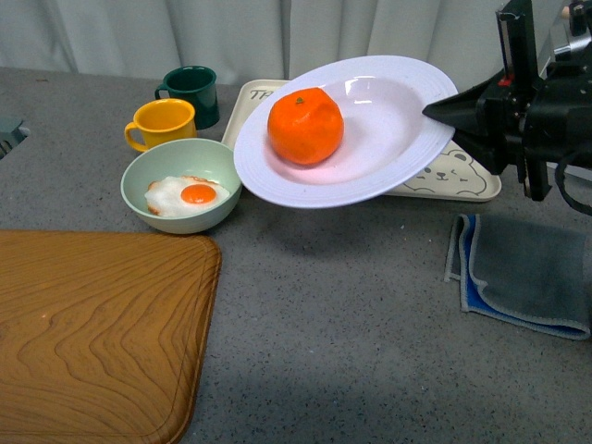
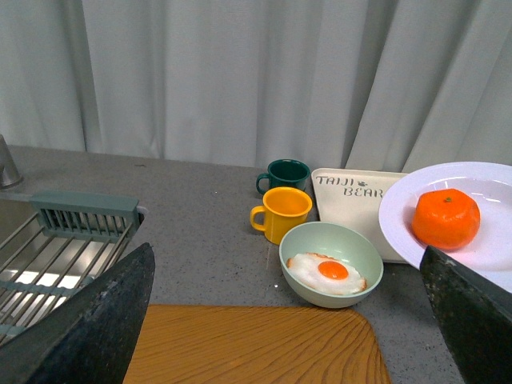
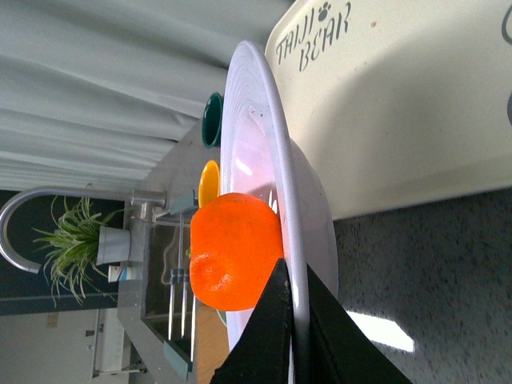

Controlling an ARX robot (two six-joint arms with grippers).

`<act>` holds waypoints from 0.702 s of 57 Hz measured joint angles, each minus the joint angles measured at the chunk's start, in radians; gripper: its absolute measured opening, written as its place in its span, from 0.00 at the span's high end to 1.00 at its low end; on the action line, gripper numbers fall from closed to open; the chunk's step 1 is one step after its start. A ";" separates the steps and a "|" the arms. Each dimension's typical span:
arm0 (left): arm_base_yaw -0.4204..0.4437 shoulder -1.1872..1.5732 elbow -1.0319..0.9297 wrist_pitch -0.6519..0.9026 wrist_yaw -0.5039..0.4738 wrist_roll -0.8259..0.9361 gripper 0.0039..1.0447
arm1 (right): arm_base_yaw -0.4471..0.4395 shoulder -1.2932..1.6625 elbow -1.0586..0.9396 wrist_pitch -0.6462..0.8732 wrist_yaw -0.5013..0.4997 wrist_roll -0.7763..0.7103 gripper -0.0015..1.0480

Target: Place orange and plate with both arms

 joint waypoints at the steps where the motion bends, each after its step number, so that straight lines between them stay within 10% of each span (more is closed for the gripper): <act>1: 0.000 0.000 0.000 0.000 0.000 0.000 0.06 | -0.001 0.023 0.030 -0.001 -0.001 0.005 0.99; 40: 0.000 0.000 0.000 0.000 0.000 0.000 0.06 | 0.016 0.473 0.662 -0.243 0.016 0.069 0.99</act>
